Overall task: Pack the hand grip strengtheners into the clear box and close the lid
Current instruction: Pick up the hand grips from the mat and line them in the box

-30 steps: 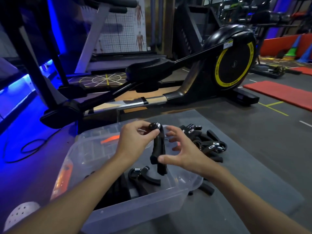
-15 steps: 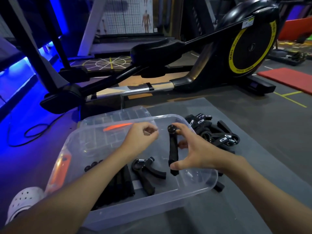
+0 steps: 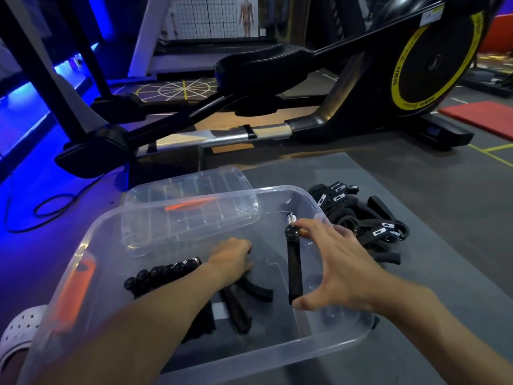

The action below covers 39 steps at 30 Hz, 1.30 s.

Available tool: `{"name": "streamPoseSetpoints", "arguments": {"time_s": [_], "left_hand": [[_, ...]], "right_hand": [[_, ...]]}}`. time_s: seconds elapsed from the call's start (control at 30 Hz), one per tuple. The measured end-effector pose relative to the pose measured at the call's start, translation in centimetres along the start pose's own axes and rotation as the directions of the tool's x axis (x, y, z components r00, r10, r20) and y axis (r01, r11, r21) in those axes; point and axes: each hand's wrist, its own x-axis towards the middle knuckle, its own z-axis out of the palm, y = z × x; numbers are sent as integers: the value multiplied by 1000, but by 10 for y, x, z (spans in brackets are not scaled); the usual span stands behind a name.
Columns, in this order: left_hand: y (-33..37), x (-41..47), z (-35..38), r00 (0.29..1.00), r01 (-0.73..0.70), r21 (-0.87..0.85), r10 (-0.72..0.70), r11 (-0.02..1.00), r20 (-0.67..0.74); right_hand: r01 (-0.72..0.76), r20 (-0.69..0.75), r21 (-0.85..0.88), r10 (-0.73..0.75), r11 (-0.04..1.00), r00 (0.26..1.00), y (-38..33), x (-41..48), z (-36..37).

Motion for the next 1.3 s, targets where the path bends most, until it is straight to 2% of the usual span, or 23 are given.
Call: {"name": "streamPoseSetpoints", "arguments": {"time_s": [0.17, 0.47, 0.73, 1.3], "left_hand": [[6, 0, 11, 999, 37, 143, -40, 989, 12], [-8, -24, -11, 995, 15, -124, -27, 992, -94], [-34, -50, -40, 985, -28, -61, 17, 998, -172], [-62, -66, -43, 978, -40, -175, 3, 984, -208]], "right_hand": [[-12, 9, -5, 12, 1000, 1000, 0, 1, 1], [-42, 17, -14, 43, 999, 999, -2, 1, 1], [-52, 2, -12, 52, 999, 999, -2, 1, 4], [-44, 0, -27, 44, 999, 999, -2, 2, 4]]}}
